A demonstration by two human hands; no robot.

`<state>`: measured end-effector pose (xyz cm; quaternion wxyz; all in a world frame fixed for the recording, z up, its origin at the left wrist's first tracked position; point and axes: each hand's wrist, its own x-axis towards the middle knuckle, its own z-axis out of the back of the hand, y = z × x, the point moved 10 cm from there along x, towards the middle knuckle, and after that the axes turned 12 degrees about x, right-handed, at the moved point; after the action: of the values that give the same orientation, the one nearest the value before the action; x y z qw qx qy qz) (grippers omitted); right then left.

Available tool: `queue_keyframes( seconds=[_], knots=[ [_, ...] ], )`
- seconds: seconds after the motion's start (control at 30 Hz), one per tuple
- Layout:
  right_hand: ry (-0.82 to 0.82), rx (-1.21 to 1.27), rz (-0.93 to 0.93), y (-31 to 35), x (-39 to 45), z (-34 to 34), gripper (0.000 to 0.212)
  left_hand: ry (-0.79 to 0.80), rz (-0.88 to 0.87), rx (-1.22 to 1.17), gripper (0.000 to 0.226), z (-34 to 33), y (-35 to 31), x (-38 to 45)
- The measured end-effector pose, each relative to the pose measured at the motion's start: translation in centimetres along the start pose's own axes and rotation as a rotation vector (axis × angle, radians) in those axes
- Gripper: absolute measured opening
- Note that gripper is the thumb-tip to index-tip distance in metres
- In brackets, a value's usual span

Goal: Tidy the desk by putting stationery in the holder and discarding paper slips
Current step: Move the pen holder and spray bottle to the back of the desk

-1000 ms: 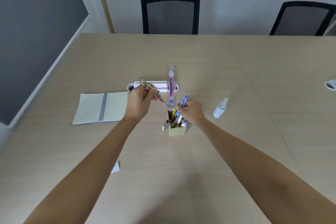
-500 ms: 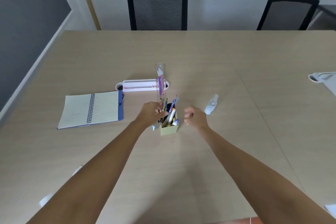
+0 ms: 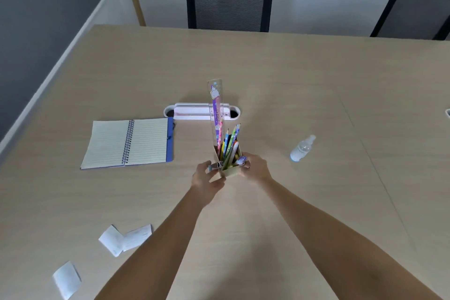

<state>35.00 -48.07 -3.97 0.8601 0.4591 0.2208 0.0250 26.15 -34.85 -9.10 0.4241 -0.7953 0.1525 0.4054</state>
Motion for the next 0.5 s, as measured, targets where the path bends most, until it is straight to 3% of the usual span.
queue_keyframes(
  seconds=[0.07,0.23,0.5],
  knots=[
    [-0.002,-0.005,0.008,1.2,1.5,-0.8,0.027,-0.012,-0.023,-0.005,0.020,0.6,-2.1,1.1],
    [-0.061,0.102,0.020,4.0,5.9,-2.7,0.031,-0.082,-0.062,0.066,0.019,2.3,-7.7,4.6],
    [-0.118,0.129,0.040,7.6,11.7,-4.0,0.027,-0.049,-0.097,0.150,0.020,2.8,-13.7,9.1]
  ],
)
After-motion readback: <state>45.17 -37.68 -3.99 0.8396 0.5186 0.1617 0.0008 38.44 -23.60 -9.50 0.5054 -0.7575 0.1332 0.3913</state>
